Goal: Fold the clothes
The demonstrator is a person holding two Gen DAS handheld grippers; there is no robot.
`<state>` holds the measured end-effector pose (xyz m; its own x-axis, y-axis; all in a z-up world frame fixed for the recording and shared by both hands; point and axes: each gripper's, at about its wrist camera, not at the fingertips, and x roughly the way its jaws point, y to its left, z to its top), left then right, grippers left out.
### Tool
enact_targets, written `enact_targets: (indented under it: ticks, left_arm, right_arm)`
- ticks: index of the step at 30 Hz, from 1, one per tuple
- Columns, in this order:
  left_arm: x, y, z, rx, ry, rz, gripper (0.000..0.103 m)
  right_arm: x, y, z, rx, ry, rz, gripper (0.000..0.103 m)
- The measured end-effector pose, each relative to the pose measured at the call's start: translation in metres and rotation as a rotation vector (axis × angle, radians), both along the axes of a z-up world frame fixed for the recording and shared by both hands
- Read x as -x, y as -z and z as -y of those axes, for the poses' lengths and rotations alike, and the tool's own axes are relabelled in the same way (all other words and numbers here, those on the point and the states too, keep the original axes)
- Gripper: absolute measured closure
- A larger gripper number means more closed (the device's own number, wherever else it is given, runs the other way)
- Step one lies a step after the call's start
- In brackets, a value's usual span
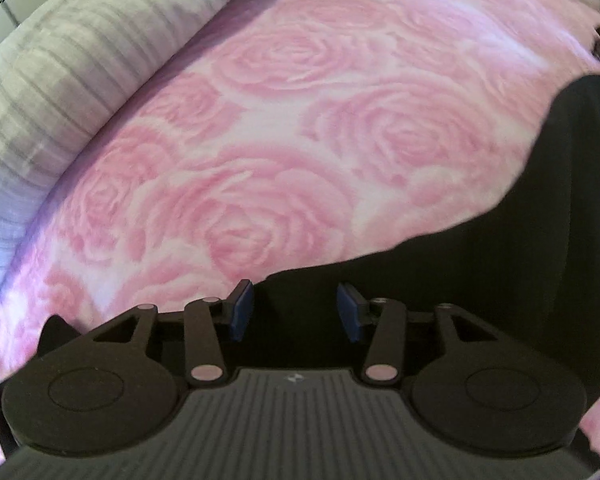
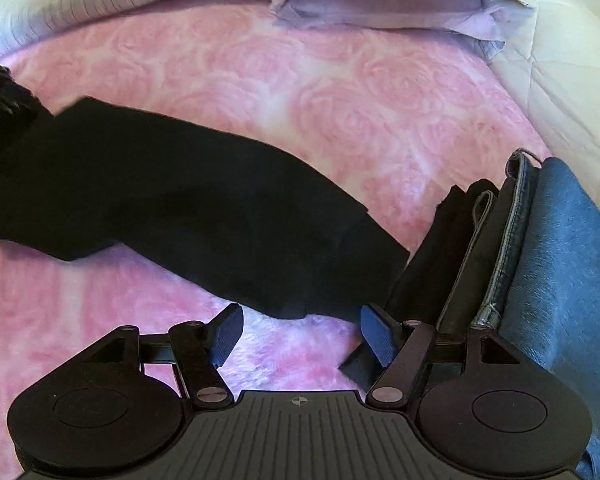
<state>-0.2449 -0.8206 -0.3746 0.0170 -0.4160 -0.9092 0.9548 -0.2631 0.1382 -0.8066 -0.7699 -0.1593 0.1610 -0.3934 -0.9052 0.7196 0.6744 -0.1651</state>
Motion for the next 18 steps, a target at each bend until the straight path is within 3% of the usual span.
enact_targets:
  ticks: [4, 6, 10, 13, 15, 16, 18]
  left_arm:
    - [0.0, -0.01, -0.009, 0.041, -0.039, -0.022, 0.063]
    - [-0.001, -0.02, -0.02, 0.073, -0.076, -0.055, 0.063]
    - [-0.004, -0.039, -0.055, 0.115, -0.141, -0.115, 0.063]
    - [-0.002, -0.043, -0.084, 0.115, -0.161, -0.137, 0.063]
    - [0.001, -0.041, -0.102, 0.098, -0.163, -0.131, 0.063]
    - [0.002, -0.04, -0.111, 0.086, -0.16, -0.127, 0.063]
    - [0.002, -0.039, -0.127, 0.064, -0.148, -0.117, 0.063]
  right_arm:
    - [-0.014, 0.01, 0.023, 0.057, 0.011, -0.009, 0.034]
    - [-0.032, 0.017, 0.02, 0.082, -0.128, -0.084, 0.034]
    - [-0.058, 0.033, -0.023, 0.121, -0.503, -0.36, 0.034]
    - [-0.053, 0.056, -0.051, 0.17, -0.669, -0.554, 0.034]
    - [-0.044, 0.068, -0.054, 0.208, -0.703, -0.559, 0.035]
    - [-0.039, 0.073, -0.055, 0.222, -0.718, -0.557, 0.048]
    - [-0.035, 0.062, -0.05, 0.211, -0.685, -0.53, 0.092]
